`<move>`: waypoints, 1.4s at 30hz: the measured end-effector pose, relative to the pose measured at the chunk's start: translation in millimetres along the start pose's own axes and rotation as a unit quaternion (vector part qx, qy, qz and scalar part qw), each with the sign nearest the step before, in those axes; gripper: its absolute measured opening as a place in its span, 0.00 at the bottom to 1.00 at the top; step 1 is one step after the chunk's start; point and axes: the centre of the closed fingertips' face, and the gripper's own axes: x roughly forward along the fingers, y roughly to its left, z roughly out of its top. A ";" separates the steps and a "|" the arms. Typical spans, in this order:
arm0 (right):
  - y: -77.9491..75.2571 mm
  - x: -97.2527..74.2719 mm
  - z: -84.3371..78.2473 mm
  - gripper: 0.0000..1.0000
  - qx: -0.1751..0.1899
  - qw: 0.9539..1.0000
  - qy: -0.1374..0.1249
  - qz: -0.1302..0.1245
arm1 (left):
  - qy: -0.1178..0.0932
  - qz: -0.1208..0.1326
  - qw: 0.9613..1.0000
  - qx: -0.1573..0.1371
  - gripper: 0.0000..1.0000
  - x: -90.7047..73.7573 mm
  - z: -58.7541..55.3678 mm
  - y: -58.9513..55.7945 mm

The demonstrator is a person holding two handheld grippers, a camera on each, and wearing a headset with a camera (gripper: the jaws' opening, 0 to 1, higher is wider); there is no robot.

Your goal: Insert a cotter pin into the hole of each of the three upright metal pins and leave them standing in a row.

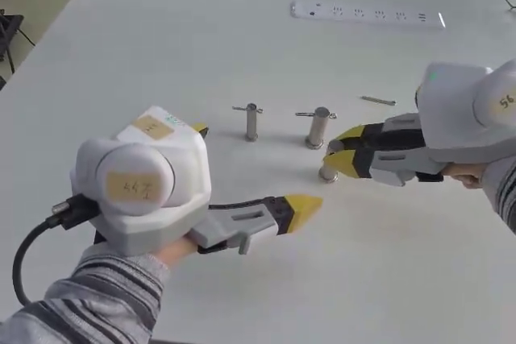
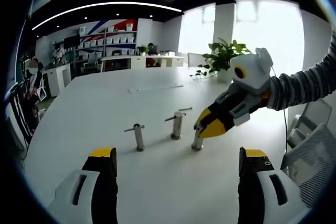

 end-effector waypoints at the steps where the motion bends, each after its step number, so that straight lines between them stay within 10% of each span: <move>1: 0.2 0.3 -0.1 0.08 0.000 1.000 0.000 0.001 | 0.000 0.000 1.000 0.000 0.96 -0.3 0.0 -0.1; 28: 6.6 3.0 -12.2 0.14 -0.041 0.999 0.028 -0.001 | 0.002 -0.001 1.000 -0.005 0.97 -0.2 -1.7 -1.6; 42: -15.4 -33.8 -18.6 0.27 0.009 0.999 0.040 -0.015 | 0.000 0.013 1.000 -0.014 0.99 -2.5 -1.5 7.0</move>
